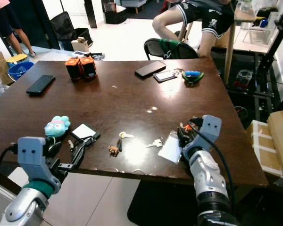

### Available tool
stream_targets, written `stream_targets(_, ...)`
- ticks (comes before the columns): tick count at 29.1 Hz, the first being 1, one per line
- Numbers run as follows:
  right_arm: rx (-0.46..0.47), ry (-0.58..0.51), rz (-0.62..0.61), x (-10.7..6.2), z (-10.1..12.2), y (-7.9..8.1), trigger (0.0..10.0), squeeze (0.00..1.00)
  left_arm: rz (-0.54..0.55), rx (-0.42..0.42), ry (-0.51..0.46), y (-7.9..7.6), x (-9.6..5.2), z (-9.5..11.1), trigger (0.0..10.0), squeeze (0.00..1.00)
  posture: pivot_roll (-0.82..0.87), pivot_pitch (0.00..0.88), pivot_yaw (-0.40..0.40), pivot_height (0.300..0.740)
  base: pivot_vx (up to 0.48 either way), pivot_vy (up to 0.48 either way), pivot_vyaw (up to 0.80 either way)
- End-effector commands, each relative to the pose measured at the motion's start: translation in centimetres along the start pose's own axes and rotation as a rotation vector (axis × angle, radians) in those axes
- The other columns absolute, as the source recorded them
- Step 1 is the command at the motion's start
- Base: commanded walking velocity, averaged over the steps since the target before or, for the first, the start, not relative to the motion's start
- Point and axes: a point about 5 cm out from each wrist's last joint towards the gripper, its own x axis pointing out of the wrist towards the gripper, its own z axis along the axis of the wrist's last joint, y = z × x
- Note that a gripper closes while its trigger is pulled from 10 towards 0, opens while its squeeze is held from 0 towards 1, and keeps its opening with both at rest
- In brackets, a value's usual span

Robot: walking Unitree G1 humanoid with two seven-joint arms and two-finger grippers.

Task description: Hang keys on a hook

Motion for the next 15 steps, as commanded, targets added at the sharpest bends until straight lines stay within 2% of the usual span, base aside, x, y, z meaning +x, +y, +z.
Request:
stream_targets(1,0.015,0.014,0.007,0.02,-0.61,0.10,0.0,0.00,0.000,0.004,0.007,0.17,-0.23,-0.05,10.0,0.00,-0.09,0.151,0.210,0.740,0.000,0.000,0.00)
stream_targets(15,0.020,0.006,0.008,0.09,-0.55,0.16,0.0,0.00,-0.003,0.007,0.008,0.15,-0.21,-0.05,10.0,0.00,-0.08,0.151,0.213,0.740,0.000,0.000,0.00)
